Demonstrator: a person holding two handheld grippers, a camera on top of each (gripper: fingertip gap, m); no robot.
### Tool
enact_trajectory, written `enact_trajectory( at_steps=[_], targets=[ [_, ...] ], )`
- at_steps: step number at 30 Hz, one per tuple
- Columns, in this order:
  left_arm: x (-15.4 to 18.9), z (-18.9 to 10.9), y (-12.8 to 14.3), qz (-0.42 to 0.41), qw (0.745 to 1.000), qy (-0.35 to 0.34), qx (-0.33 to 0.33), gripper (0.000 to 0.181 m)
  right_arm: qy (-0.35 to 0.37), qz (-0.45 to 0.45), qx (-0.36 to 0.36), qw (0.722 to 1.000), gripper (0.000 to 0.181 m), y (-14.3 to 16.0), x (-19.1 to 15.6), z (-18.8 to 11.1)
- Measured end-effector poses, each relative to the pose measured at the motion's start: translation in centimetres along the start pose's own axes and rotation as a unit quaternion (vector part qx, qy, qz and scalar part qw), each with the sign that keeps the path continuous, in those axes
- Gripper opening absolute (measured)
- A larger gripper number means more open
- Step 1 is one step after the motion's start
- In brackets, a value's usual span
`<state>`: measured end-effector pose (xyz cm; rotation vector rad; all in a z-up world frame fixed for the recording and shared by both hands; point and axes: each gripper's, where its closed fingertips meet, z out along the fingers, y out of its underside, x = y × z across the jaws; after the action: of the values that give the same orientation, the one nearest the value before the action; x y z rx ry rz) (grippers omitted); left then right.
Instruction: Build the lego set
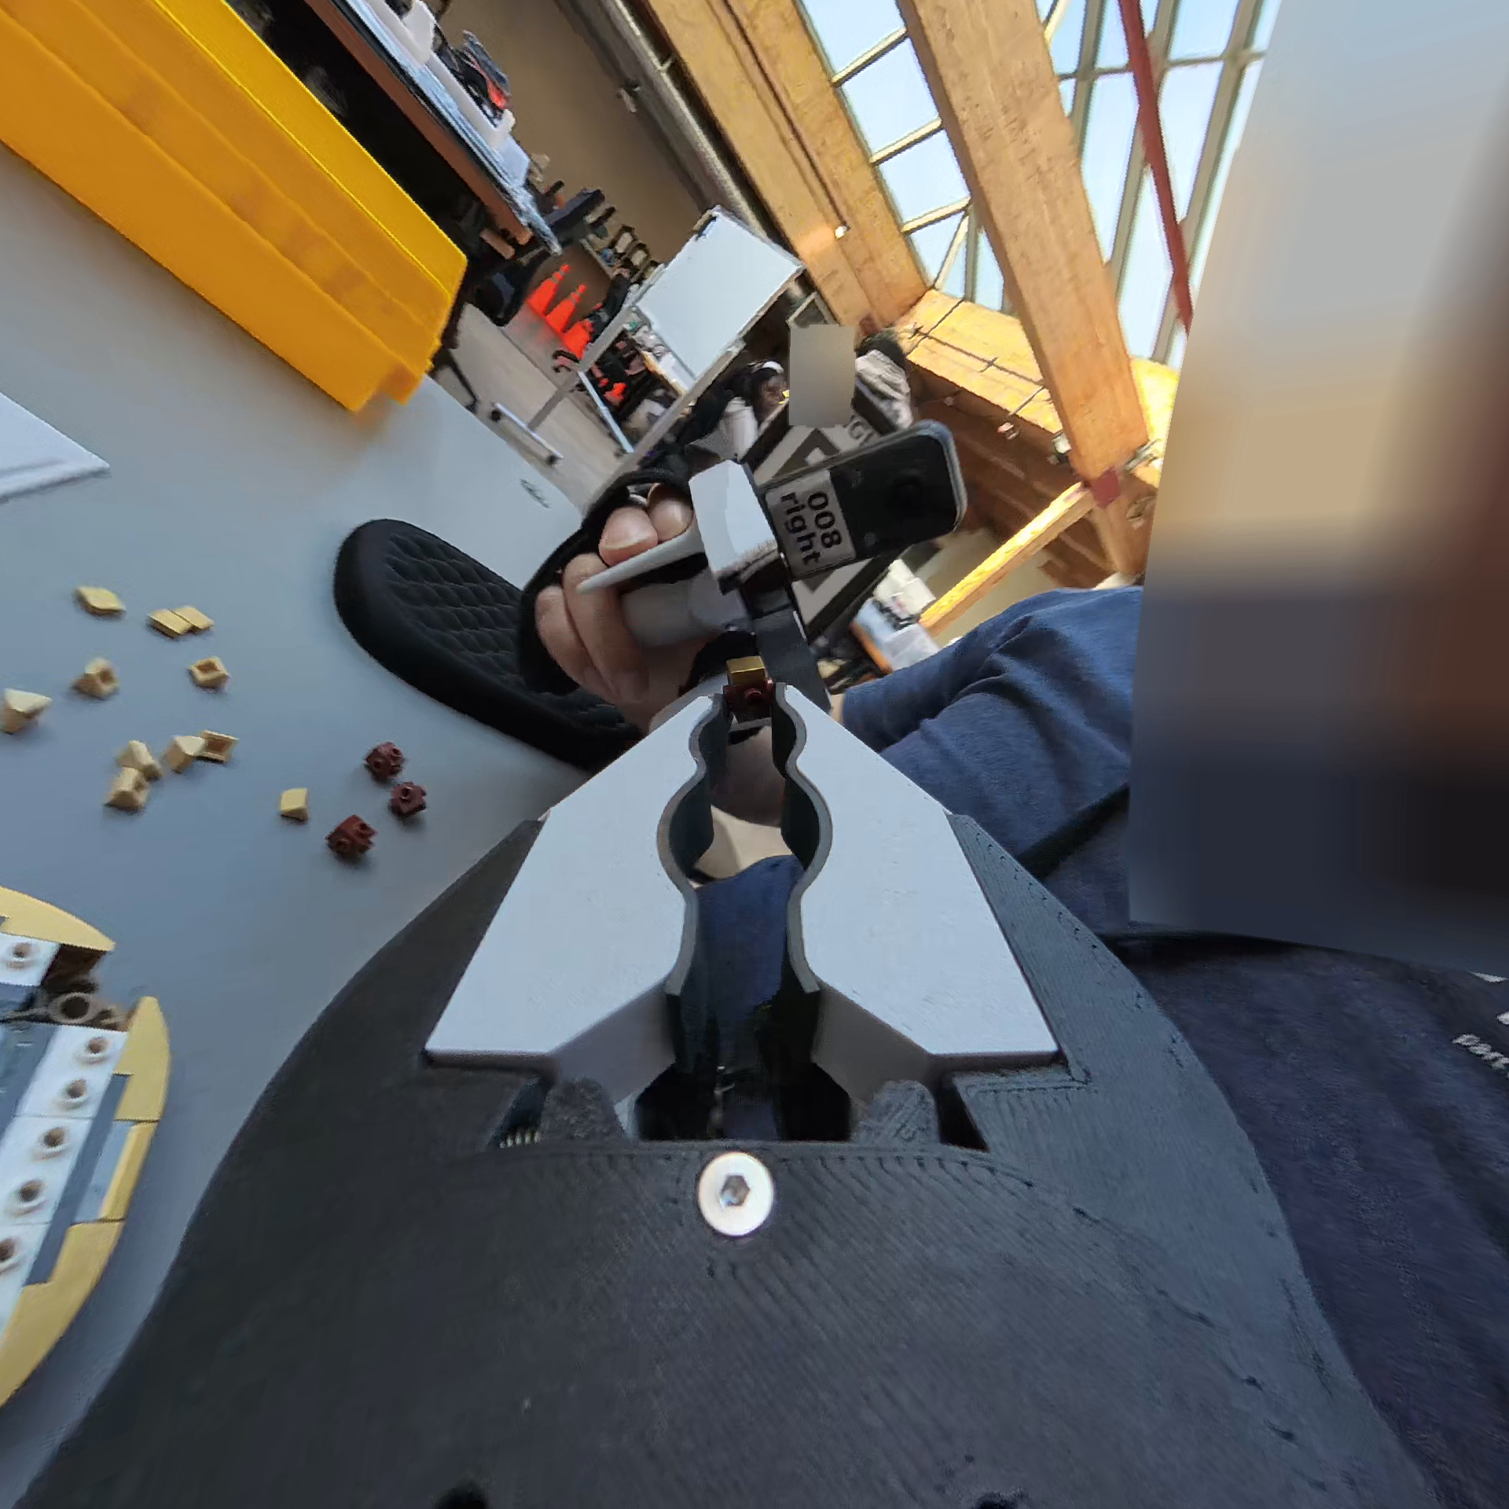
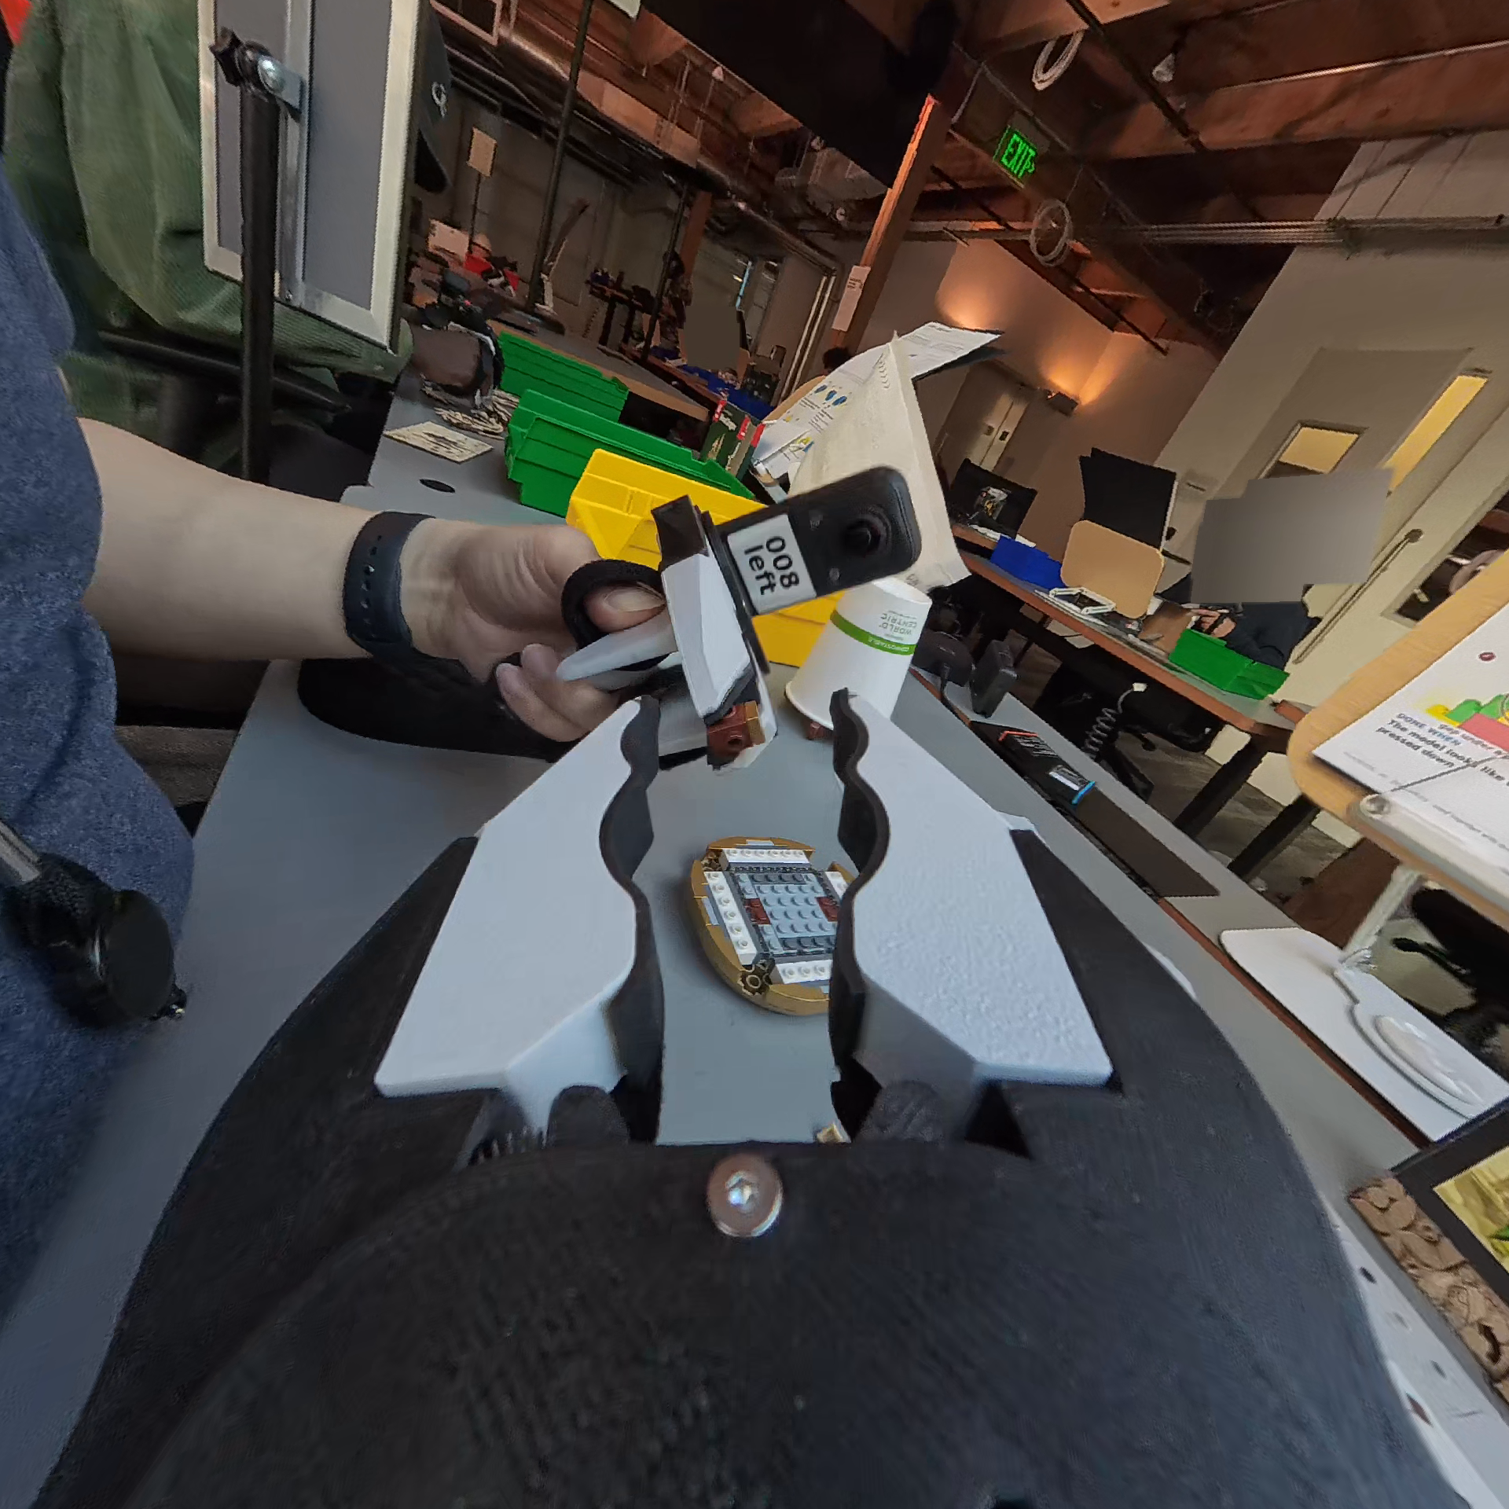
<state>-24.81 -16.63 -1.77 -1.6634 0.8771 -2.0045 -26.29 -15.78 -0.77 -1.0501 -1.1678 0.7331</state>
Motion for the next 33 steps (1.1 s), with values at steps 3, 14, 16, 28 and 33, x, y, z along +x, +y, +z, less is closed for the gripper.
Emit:
enact_trajectory(
  at_steps=[3, 14, 16, 28, 33],
  targets=[
    [0.1, -0.3, -0.2, 0.178, 0.979, -0.09, -0.03, 0.009, -0.064, 0.115, 0.006, 0.991, 0.03, 0.0, -0.3, -0.8],
    [2.5, 0.3, 0.7, 0.406, 0.897, -0.146, -0.092, 0.009, -0.148, 0.225, 0.044, 0.962, 0.014, -2.6, -0.5, -2.0],
    [2.6, 0.3, 0.9, 0.413, 0.893, -0.148, -0.098, 0.009, -0.153, 0.215, 0.038, 0.964, 0.014, -2.8, -0.8, -1.9],
    [3.3, 0.9, 1.2, 0.414, 0.896, -0.127, -0.096, 0.009, -0.18, 0.177, 0.019, 0.968, 0.01, -3.0, -2.3, -1.4],
    [3.3, 1.0, 1.3, 0.408, 0.899, -0.123, -0.099, 0.009, -0.193, 0.177, 0.017, 0.965, 0.007, -3.1, -2.5, -1.4]
  ],
)
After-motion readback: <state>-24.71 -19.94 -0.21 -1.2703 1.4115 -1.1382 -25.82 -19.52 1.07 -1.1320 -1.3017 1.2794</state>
